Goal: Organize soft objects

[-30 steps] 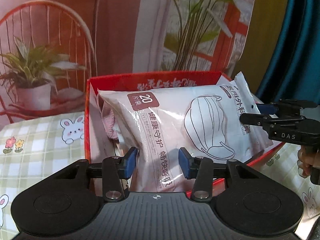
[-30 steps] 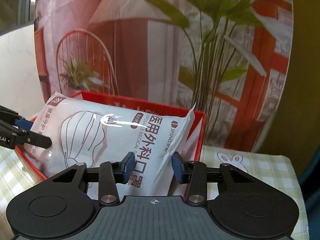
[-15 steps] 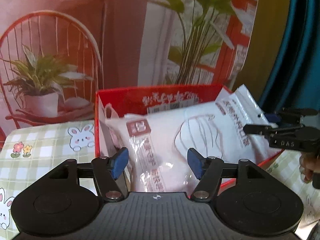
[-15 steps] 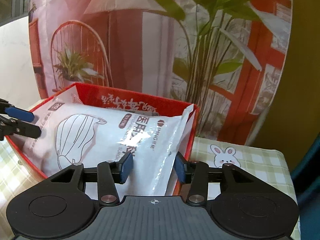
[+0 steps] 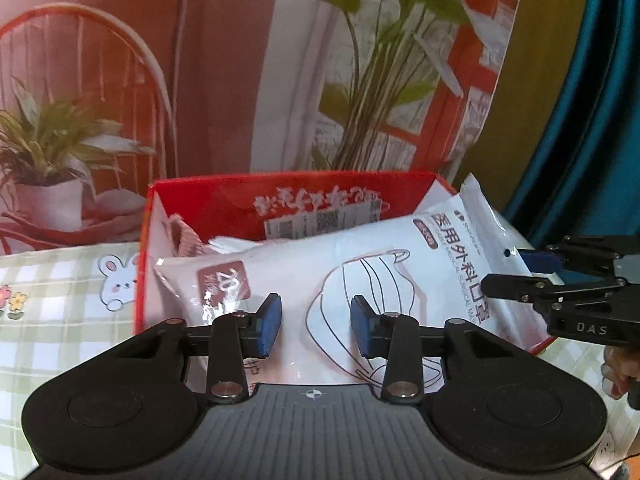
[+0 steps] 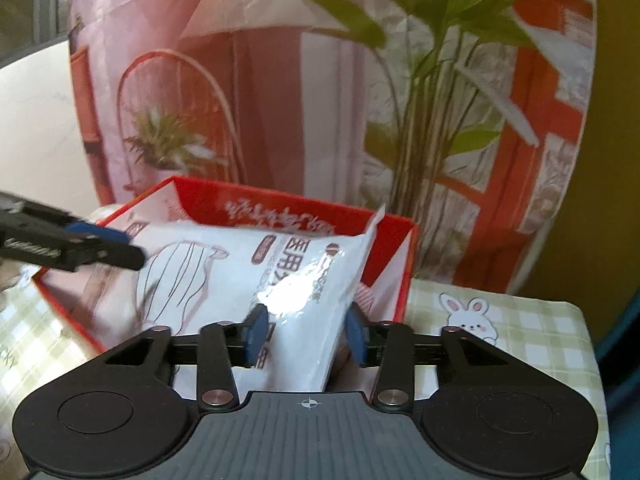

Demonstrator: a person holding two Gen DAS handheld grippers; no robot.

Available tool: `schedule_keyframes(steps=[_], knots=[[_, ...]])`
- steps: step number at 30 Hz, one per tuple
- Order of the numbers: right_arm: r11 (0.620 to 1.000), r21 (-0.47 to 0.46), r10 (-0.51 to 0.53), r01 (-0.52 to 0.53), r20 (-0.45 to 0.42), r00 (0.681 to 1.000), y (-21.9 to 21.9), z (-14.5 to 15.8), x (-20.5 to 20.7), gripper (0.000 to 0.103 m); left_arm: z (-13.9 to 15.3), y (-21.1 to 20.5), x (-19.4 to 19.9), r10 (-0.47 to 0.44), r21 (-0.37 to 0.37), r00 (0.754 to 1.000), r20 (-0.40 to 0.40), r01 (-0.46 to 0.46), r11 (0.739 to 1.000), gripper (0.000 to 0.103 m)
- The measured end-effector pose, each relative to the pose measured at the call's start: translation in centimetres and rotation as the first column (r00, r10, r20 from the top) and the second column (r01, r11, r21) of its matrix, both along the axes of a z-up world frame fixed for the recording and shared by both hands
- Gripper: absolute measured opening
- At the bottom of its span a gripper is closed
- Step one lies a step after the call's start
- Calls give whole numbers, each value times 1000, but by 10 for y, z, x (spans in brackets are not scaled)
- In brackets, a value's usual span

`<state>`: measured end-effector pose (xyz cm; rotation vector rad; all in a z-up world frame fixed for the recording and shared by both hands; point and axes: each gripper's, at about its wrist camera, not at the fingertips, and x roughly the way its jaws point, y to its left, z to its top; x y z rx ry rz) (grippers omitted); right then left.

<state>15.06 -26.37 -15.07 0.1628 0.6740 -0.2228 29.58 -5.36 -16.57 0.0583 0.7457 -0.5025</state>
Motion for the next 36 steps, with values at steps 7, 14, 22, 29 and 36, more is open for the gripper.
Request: schedule_keyframes(steps=[7,14,22,29,36], knots=[[1000,8,31,-30,-84,996,-3,-11,15,15,-13,-7,11,-10,16,999,-33,10,1000,38],[998,43,58,-51,-181,982,-6,-21,32,15,-17,-11,13,-21,45,999,-38,22,999,38],[1000,24,16,-11,-186,982,-4,-13,25,28,5,-5,-5,5,38,999,40,-7,999,58],[998,2,-60,61,-120,991,-5,16,3,58,47,3,-43,37,32,982,187,-44,999,101],[994,-10,-111,111,1,994,4,60,-23,101,84,11,-86,93,33,950,298,-107,994,103]])
